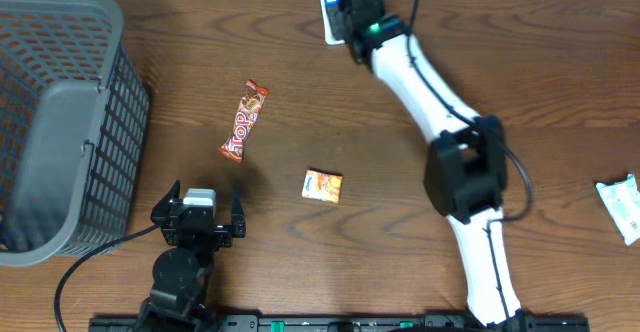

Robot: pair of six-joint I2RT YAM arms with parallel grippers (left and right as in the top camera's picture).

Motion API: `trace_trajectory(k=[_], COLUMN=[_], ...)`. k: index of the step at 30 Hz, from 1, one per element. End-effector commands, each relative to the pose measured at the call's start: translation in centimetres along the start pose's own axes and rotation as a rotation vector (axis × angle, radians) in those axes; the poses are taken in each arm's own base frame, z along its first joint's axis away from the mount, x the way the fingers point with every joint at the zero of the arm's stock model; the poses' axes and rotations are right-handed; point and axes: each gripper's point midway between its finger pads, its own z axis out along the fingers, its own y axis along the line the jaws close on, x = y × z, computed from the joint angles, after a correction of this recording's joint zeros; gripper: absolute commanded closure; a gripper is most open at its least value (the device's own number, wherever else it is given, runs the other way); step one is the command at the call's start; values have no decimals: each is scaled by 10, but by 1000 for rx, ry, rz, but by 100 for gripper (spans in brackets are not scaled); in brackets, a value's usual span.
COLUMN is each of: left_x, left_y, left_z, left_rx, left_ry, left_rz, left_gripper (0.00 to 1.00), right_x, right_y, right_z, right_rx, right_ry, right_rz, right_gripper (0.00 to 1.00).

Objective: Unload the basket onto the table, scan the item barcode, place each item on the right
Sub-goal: 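Lift the jar and hold its label at the scanner window, then carry the jar to the right table edge and set it down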

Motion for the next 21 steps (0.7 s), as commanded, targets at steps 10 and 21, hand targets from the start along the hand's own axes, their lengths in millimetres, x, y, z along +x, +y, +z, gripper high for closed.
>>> trace_trajectory(k=[10,21], left_x=[14,15], left_y=[-2,-2], left_z=[2,2], left_rx=[7,8], left_ry=[44,44], left_rz=[25,25], left_gripper=[2,2], right_x=[29,133], right_y=[-158,-289], right_z=[-127,-159], right_rx=[235,302], right_ry=[323,677], right_rz=[84,510], right_gripper=[71,67])
